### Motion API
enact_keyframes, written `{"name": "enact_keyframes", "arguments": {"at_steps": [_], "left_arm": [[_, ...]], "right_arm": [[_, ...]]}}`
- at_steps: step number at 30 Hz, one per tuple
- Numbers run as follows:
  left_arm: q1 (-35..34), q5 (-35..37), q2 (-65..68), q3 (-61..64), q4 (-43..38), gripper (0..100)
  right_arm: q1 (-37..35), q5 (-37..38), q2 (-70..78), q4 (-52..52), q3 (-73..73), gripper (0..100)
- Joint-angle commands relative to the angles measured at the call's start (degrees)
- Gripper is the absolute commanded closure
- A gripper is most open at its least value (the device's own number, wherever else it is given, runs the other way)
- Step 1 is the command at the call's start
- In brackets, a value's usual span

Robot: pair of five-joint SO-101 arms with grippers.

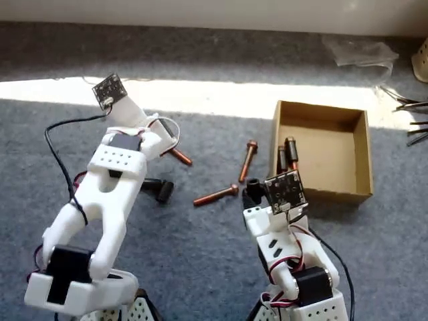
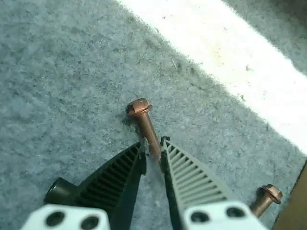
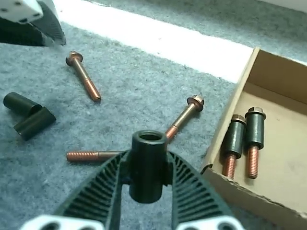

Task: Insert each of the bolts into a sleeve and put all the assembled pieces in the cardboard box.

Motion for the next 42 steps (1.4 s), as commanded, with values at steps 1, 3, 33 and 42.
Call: {"name": "enact_keyframes", "arguments": {"at_steps": [1,3,33,42], "left_arm": [[-0.84,0.88,6.99,-7.43,-1.14,93],[-1.01,0.88,9.45,-9.10,-0.53,93],[-1.71,10.20,18.51,-19.38,7.91,83],[-0.31,10.20,18.07,-19.38,8.35,83]], "right_arm": [[0.40,-0.35,-0.57,-1.89,-0.48,99.4],[0.40,-0.35,-0.57,-1.89,-0.48,99.4],[0.31,-0.35,-0.57,-1.89,-0.40,99.4],[0.31,-0.35,-0.57,-1.89,-0.40,99.4]]}}
